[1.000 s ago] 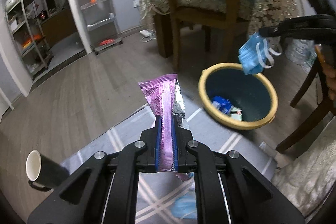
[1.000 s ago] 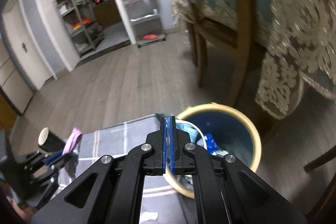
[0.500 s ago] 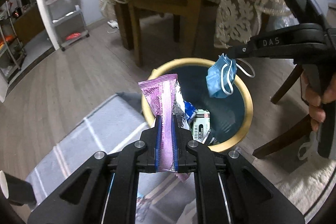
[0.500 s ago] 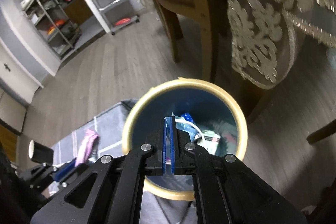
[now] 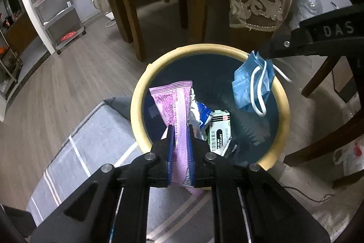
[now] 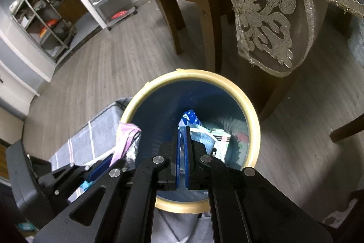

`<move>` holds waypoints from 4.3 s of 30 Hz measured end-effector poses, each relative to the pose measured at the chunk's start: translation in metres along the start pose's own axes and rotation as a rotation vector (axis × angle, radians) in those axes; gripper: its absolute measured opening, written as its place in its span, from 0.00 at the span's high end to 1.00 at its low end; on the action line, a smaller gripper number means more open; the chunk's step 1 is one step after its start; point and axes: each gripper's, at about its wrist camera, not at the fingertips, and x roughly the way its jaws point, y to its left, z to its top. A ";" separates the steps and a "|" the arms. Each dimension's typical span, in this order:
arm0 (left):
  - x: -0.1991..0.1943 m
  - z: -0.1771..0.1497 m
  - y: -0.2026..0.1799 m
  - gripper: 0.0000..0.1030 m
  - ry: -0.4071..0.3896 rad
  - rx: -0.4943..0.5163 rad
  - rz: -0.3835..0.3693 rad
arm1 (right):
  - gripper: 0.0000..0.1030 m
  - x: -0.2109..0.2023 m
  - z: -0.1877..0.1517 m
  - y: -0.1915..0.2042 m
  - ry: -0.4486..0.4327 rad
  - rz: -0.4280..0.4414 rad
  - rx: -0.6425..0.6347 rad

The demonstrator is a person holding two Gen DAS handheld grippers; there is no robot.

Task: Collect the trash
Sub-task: 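Carry pink wrapper and blue mask over the bin and open both tools, then move both open tools back toward the remaining masks and tissues, then grasp the white tissue with right tool while left tool grasps a blue mask, then carry tissue and blue mask over the bin and open both tools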

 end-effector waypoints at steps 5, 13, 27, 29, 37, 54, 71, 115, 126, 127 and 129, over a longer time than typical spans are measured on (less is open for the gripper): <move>-0.007 -0.001 0.012 0.48 -0.034 -0.043 0.016 | 0.96 0.000 0.001 0.003 -0.005 -0.015 -0.013; -0.046 -0.014 0.034 0.41 -0.077 -0.094 0.037 | 0.81 0.001 0.002 0.013 -0.009 -0.025 -0.037; -0.143 -0.081 0.093 0.31 -0.114 -0.182 0.143 | 0.24 -0.047 -0.034 0.074 -0.116 0.065 -0.106; -0.157 -0.095 0.105 0.25 -0.113 -0.200 0.169 | 0.20 -0.056 -0.046 0.092 -0.136 0.066 -0.162; -0.186 -0.149 0.132 0.19 -0.113 -0.271 0.230 | 0.14 -0.054 -0.107 0.136 -0.091 0.083 -0.250; -0.184 -0.213 0.166 0.06 -0.087 -0.316 0.280 | 0.08 0.010 -0.201 0.159 0.061 -0.077 -0.154; -0.131 -0.225 0.146 0.06 0.046 -0.207 0.184 | 0.46 0.057 -0.227 0.161 0.203 -0.142 -0.213; -0.148 -0.177 0.110 0.94 -0.034 -0.160 0.131 | 0.90 -0.037 -0.131 0.150 -0.108 0.038 -0.165; -0.175 -0.128 0.093 0.94 -0.125 -0.137 0.157 | 0.90 -0.085 -0.040 0.108 -0.254 -0.017 -0.233; -0.175 -0.122 0.092 0.94 -0.130 -0.135 0.154 | 0.90 -0.086 -0.032 0.099 -0.267 -0.025 -0.230; -0.172 -0.114 0.088 0.94 -0.137 -0.129 0.150 | 0.90 -0.085 -0.025 0.084 -0.281 -0.018 -0.213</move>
